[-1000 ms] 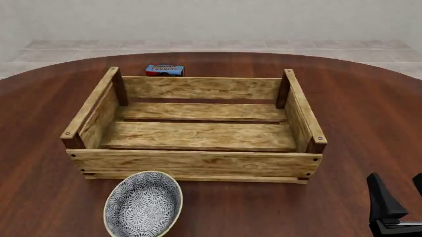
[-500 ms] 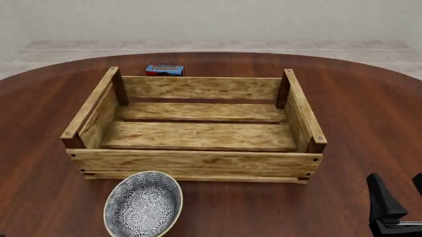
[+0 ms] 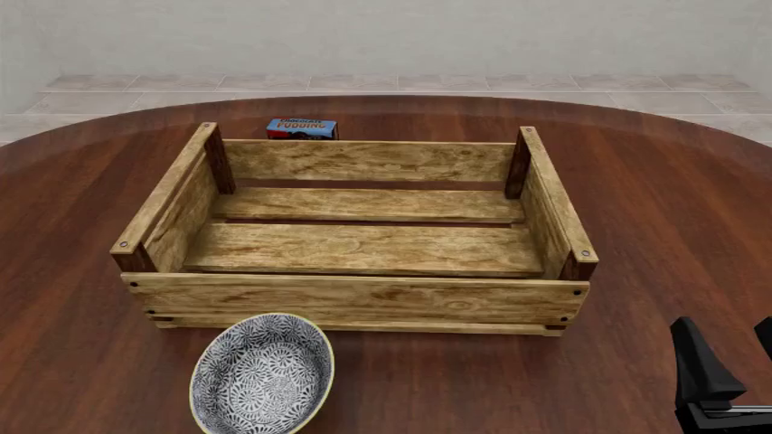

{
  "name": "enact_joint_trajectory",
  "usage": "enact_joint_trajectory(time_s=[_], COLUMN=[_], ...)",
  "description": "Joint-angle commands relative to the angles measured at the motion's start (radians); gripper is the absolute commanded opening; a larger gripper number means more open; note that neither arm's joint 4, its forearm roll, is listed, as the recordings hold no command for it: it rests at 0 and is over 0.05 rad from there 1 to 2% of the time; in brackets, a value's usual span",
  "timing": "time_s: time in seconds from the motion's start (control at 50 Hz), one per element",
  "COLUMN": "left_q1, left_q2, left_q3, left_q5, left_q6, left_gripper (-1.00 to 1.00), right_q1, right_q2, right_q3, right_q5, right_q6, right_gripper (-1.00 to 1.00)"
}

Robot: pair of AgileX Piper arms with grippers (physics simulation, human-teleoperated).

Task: Pick up the salad dressing and put it in the tray.

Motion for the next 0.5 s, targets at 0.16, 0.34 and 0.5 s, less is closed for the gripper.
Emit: enact_joint_trajectory(time_s=[0.16,0.34,0.5], left_q1=[-0.017,-0.021,-0.025], left_q2=[-0.029,-0.051,-0.085], left_q3=[0.002,0.002,-0.035], left_q5=[0.026,0.03,0.052], left_q6=[-0.005,-0.009,-0.012], left_gripper=[-1.0,-1.0,-1.0], right_q1=[0.0,0.0,0.0], right_q2=[0.0,0.0,0.0], right_q3=[0.0,0.0,0.0], right_q5=[0.0,0.0,0.0], right_q6=[0.0,0.0,0.0], right_gripper=[1.0,1.0,1.0])
